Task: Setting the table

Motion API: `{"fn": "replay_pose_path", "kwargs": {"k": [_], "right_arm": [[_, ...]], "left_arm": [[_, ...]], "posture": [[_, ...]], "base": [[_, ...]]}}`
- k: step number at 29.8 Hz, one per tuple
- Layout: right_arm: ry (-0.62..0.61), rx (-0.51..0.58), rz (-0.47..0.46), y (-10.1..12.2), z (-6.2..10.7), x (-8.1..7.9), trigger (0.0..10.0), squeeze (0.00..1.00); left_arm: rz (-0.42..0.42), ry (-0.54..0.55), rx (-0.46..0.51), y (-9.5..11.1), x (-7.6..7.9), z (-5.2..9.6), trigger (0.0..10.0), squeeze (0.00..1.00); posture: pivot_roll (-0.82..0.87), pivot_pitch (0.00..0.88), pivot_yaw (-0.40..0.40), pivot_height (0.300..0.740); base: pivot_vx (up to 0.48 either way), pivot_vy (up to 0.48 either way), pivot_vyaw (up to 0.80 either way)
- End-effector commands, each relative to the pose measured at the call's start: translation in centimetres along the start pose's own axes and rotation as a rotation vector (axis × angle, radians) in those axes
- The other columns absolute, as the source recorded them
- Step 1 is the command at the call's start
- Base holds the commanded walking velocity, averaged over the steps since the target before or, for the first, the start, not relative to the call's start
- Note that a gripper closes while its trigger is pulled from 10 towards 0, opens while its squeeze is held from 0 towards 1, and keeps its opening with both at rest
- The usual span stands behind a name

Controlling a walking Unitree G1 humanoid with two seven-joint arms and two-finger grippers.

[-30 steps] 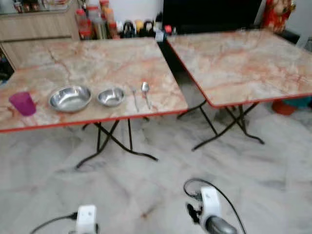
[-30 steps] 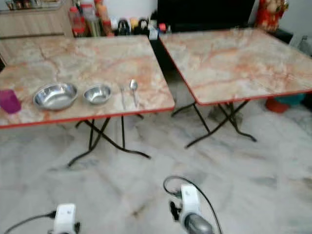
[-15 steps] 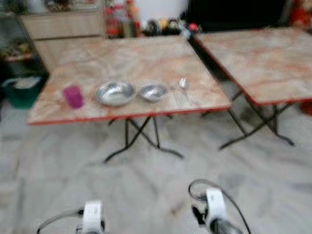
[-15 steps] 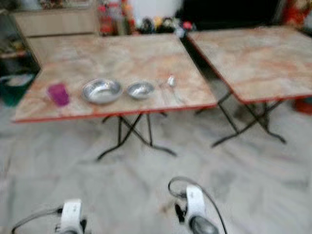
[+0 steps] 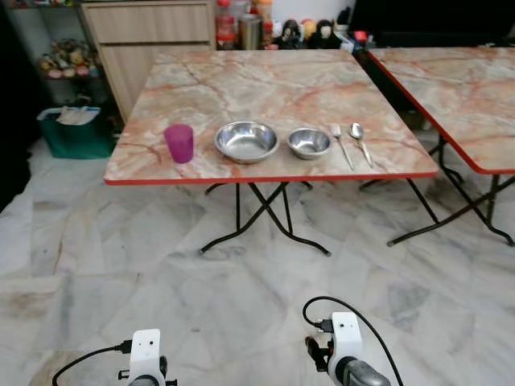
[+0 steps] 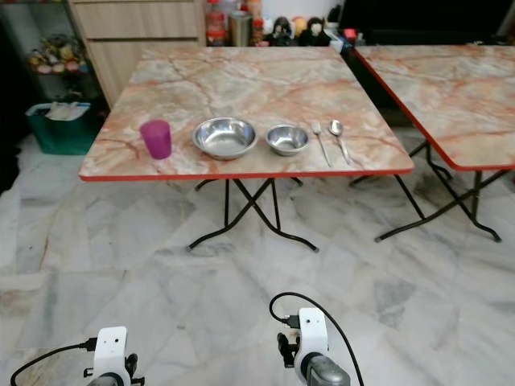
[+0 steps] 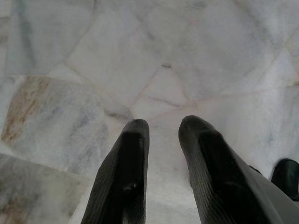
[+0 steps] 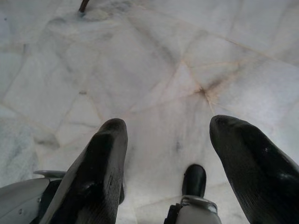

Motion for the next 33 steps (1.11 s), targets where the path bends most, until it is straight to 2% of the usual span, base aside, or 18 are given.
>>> {"fn": "replay_pose_path", "kwargs": {"k": [1,6,11,17,21,26,33], "right_arm": [[-0.013,0.008,-0.009,0.26,0.02,0.41,10.0,0.00],[-0.007,0.008,0.023,0.28,0.03,0.35,10.0,0.00],[-0.015,0.006,-0.010,0.15,0.05,0.47,10.0,0.00],[-0.008,0.008,0.029,0.34,0.03,0.42,10.0,0.00],[-0.009,0.008,0.027,0.33,0.03,0.43,10.0,0.00],[-0.010,0.004,0.009,0.21,0.04,0.49,10.0,0.00],[-0.007,0.002,0.037,0.28,0.05,0.53,10.0,0.00]], "left_arm": [[0.015,0.004,-0.007,-0.07,0.03,-0.02,10.0,0.00],[0.019,0.003,-0.011,-0.16,0.04,-0.01,10.0,0.00],[0.021,0.000,-0.012,-0.22,0.19,0.01,10.0,0.00],[0.024,0.001,-0.011,-0.21,0.20,0.01,10.0,0.00],[0.024,0.000,-0.011,-0.21,0.22,0.02,10.0,0.00],[0.026,0.001,-0.014,-0.32,0.23,0.04,10.0,0.00],[0.032,-0.001,-0.013,-0.33,0.41,0.05,10.0,0.00]], "posture": [[0.09,0.072,-0.010,0.740],[0.09,0.071,-0.012,0.740],[0.09,0.072,-0.011,0.740],[0.09,0.074,-0.013,0.740],[0.09,0.074,-0.013,0.740],[0.09,0.073,-0.019,0.740],[0.09,0.071,-0.024,0.740]], "base": [[0.255,0.000,0.00],[0.260,0.000,0.18],[0.269,0.000,0.30],[0.271,0.000,0.10],[0.274,0.000,0.61],[0.272,0.000,0.00],[0.277,0.000,0.21]]}}
Point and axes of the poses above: a point about 5 cm out from each wrist's last joint towards the gripper, its own z axis pointing back from the gripper into the wrist, its own y axis along the axis of the wrist's last joint, x = y × z, the point moved 6 cm from there along -z, pointing out of the wrist towards the gripper, and after that the axes turned 1 degree about z, right-handed, at the moved point
